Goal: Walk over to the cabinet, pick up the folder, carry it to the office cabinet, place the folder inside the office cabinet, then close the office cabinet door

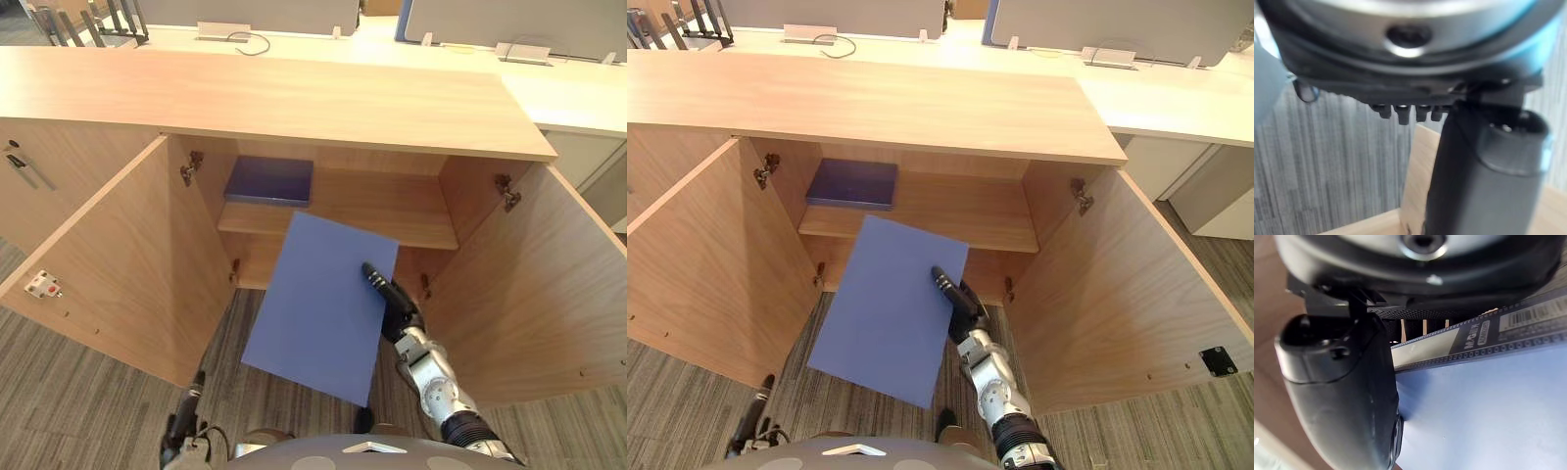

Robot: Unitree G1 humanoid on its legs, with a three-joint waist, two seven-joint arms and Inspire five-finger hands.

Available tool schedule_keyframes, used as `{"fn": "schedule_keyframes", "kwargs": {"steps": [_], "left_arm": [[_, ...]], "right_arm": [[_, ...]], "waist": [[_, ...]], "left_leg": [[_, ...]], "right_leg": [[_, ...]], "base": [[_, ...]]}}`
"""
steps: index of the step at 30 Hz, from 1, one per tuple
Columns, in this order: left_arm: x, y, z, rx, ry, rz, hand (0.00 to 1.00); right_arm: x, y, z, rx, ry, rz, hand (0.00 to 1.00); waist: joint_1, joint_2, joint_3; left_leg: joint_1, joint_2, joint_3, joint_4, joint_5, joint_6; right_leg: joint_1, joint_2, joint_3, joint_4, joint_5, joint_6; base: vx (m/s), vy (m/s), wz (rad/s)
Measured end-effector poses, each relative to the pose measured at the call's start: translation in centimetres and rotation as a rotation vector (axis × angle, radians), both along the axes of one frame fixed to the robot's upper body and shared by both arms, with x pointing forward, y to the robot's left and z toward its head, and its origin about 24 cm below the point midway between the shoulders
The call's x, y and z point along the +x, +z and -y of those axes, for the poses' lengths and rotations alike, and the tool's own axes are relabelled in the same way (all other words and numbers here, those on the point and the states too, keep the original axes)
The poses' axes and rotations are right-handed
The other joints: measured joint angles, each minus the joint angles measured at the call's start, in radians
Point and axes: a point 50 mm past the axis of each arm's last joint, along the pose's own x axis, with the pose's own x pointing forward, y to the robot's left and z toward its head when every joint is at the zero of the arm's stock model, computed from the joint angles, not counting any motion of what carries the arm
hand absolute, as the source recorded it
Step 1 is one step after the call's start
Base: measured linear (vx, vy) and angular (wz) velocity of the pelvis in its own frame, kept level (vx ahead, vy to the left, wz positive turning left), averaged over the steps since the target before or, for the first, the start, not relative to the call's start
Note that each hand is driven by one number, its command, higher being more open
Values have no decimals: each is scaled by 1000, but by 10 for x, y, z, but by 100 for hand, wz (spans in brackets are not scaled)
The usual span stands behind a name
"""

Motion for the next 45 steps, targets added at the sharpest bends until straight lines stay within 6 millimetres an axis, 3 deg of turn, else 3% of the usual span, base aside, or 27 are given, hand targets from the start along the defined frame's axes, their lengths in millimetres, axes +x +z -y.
{"fn": "schedule_keyframes", "kwargs": {"steps": [4, 10, 22, 32, 34, 36, 40, 41, 42, 45], "left_arm": [[-16, -7, 10, -34, -46, -87, 100], [-25, -10, 18, -52, -95, -150, 100], [-21, -11, 21, -46, -166, -190, 100], [3, -9, 21, -20, -268, -156, 100], [5, -8, 19, -10, -263, -157, 100], [3, -8, 20, -15, -250, -167, 100], [7, -8, 22, -19, -247, -155, 100], [10, -7, 23, -24, -231, -145, 100], [11, -7, 24, -33, -207, -135, 100], [2, -8, 25, -45, -170, -150, 100]], "right_arm": [[-19, -22, 2, 64, -154, -165, 0], [-27, -31, 9, 124, -304, -248, 0], [-13, -26, 28, 345, -764, -258, 0], [6, -14, 31, 429, -905, -212, 0], [6, -13, 32, 424, -913, -210, 0], [6, -14, 32, 421, -927, -223, 0], [7, -9, 36, 421, -969, -206, 0], [13, -2, 39, 431, -967, -161, 0], [19, 5, 41, 439, -959, -120, 0], [27, 14, 41, 444, -939, -73, 0]], "waist": [[0, 14, -8], [2, 36, -34], [14, 46, -65], [9, 46, -69], [4, 42, -68], [6, 54, -62], [3, 59, -47], [4, 68, -34], [7, 60, -15], [15, 62, -6]], "left_leg": [[6, 1, -1, -23, 13, -1], [18, 7, -2, -78, 30, -15], [24, 40, -26, -119, 35, -33], [-3, 47, -53, -104, 21, -45], [-53, 53, -63, -6, -30, -42], [-121, 80, -56, 190, -122, -54], [-188, 116, 25, 402, -139, -63], [-226, 132, 44, 503, -133, -65], [-291, 150, 65, 631, -124, -50], [-358, 194, 101, 671, -158, -45]], "right_leg": [[-2, 1, -3, -2, 0, 0], [-2, 9, -11, -23, 2, 2], [36, 45, -56, -109, 8, -4], [43, 51, -80, -138, 8, -5], [46, 51, -86, -138, 2, -12], [77, 63, -106, -135, -13, -19], [129, 64, -142, -122, -49, -35], [141, 64, -142, -122, -60, -43], [146, 51, -140, -113, -73, -46], [149, 15, -123, -65, -106, -42]], "base": [[0, 0, 0], [0, 0, 0], [55, -11, 6], [24, -10, 8], [-6, -31, 18], [-4, -37, 18], [-19, -27, 35], [-35, 9, 12], [-42, 38, 5], [-1, 66, -15]]}}
